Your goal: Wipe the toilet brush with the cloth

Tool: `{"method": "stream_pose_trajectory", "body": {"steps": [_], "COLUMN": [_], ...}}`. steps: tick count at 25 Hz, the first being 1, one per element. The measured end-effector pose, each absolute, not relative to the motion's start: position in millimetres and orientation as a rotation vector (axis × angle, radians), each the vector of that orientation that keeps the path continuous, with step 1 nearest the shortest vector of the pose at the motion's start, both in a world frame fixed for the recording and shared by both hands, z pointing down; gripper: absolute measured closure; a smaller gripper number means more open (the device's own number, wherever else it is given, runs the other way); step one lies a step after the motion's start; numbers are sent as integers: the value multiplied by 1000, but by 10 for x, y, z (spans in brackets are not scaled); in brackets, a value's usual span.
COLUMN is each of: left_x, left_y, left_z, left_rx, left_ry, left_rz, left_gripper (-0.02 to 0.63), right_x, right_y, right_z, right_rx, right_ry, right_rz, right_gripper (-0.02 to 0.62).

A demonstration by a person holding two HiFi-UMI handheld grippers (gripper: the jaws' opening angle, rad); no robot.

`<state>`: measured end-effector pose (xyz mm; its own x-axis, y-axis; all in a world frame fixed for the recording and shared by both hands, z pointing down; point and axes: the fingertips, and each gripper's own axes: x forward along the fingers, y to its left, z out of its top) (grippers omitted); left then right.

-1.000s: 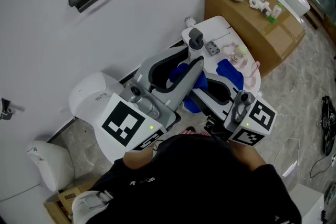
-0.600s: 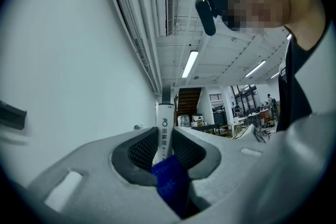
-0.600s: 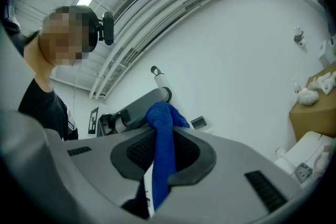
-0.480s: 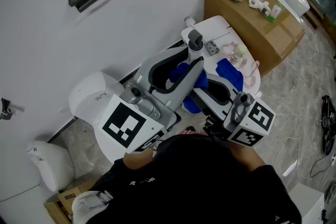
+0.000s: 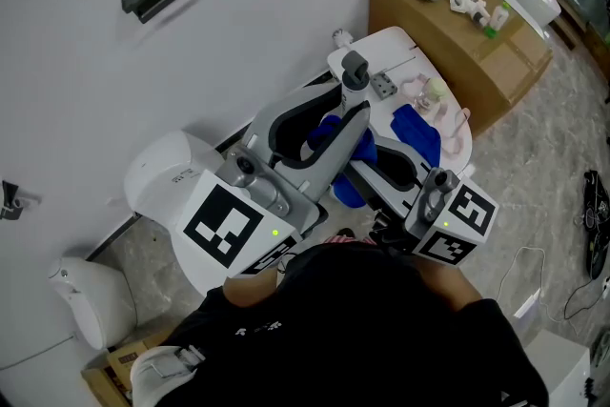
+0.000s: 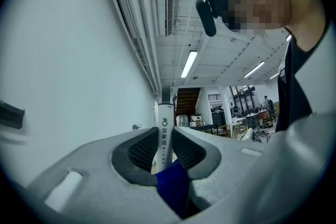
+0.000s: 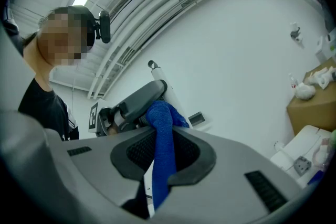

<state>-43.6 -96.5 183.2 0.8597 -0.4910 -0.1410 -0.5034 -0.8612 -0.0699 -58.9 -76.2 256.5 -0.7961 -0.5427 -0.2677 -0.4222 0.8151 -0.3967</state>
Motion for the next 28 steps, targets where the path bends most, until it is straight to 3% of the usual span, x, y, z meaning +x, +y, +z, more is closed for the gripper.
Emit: {"method": "stream_pose_trajectory", "body": {"steps": [28], "left_x": [-421], "left_y": [-989], "left_z": [1811], "left_rx": [-2936], "left_ry": [782], "left_rz": [188], "left_gripper": [515], "right_x": [-601], "right_y": [-801], "right_z": [2866], "right_rx": [-734], "right_ry": [2666], "right_rz": [-549], "right_gripper": [532]}}
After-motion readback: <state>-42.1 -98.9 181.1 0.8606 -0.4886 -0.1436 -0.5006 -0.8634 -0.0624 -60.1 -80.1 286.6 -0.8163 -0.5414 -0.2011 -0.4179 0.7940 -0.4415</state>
